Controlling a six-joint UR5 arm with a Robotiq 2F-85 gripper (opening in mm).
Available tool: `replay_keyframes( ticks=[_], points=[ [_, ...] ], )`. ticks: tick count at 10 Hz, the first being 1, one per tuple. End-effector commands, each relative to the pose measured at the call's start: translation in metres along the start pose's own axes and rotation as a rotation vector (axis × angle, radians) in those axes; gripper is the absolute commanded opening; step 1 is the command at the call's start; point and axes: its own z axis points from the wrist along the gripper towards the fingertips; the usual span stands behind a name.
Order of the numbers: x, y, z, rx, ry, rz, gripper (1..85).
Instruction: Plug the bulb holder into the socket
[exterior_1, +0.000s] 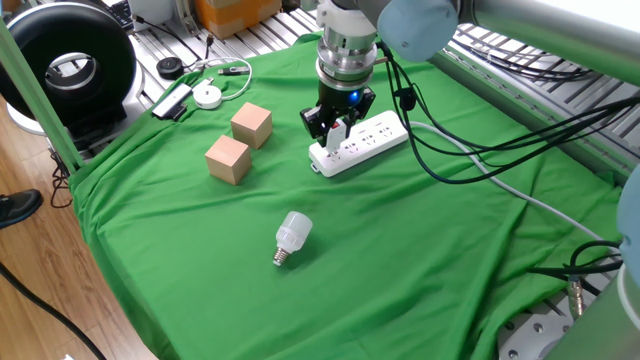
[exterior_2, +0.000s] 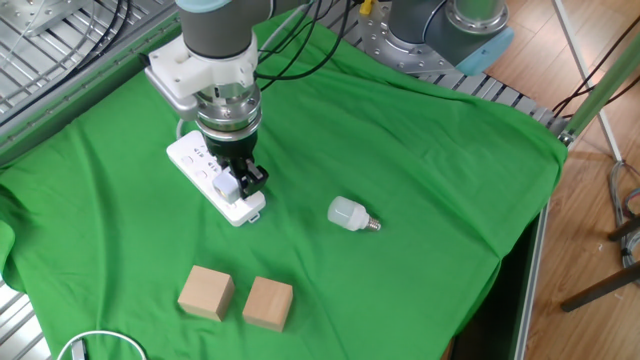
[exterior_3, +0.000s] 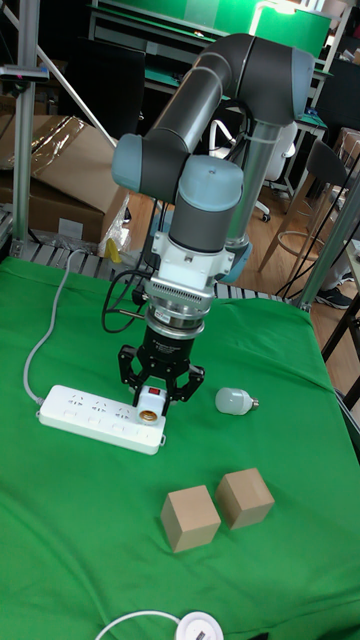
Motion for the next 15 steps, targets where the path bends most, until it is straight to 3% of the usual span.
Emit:
replay_keyframes(
  ticks=[1, 9, 13, 15],
  points=[
    [-0.001, 0.002, 0.0, -0.011, -0.002, 0.009, 1.0],
    [-0.005, 0.004, 0.005, -0.013, -0.011, 0.012, 1.0],
    [-0.01, -0.003, 0.016, -0.013, -0.019, 0.015, 1.0],
    [-0.014, 0.004, 0.027, 0.011, -0.038, 0.043, 1.0]
  ],
)
